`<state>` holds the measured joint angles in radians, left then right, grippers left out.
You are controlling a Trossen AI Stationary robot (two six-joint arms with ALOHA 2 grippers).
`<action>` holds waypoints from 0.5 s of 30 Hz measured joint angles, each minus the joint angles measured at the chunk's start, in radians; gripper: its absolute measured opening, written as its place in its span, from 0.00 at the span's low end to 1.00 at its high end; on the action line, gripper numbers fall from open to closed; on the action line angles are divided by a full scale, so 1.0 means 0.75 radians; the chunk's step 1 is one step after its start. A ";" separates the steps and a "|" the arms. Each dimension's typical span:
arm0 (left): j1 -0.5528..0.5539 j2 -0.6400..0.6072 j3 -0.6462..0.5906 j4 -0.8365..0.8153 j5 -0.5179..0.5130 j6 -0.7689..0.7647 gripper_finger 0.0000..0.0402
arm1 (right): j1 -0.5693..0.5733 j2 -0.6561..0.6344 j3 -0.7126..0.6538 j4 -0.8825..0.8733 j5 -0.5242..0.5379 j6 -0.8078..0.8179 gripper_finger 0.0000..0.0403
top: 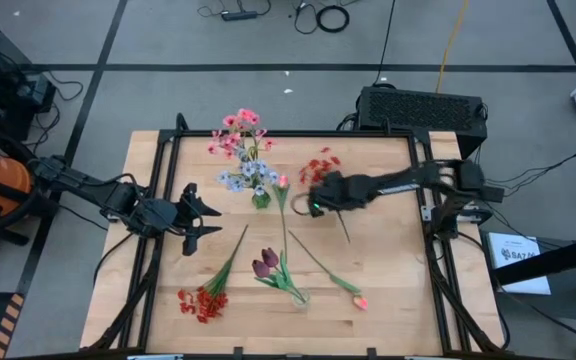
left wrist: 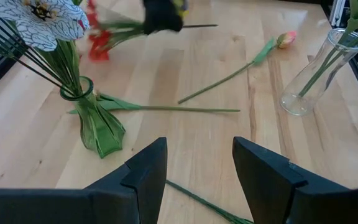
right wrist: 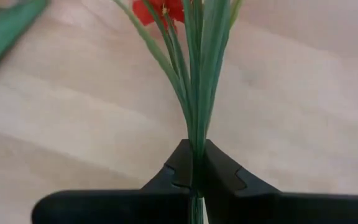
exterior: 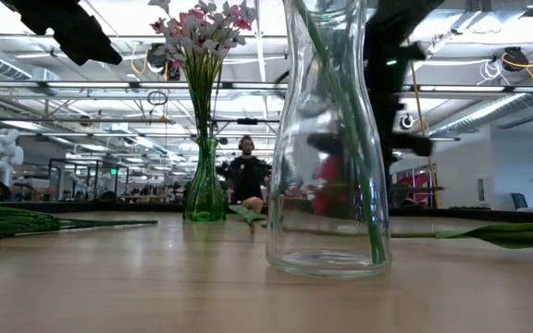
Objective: Sort flowers into vase by color
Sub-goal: Put the top red flowers into the transparent vase
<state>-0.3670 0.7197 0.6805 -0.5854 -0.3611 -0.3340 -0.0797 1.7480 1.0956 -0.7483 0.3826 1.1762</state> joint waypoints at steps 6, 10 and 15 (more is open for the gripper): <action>0.000 0.000 0.000 0.000 -0.020 0.010 0.47 | 0.200 -0.348 -0.282 0.136 0.108 0.258 0.01; 0.000 0.000 0.000 0.000 -0.020 0.010 0.47 | 0.327 -0.548 -0.385 0.194 0.177 0.174 0.02; 0.000 0.000 0.000 0.000 -0.021 0.010 0.47 | 0.384 -0.679 -0.409 0.036 -0.131 -0.075 0.02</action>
<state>-0.3668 0.7197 0.6807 -0.5852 -0.3765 -0.3264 0.2085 1.2391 0.7891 -0.7210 0.2843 1.1202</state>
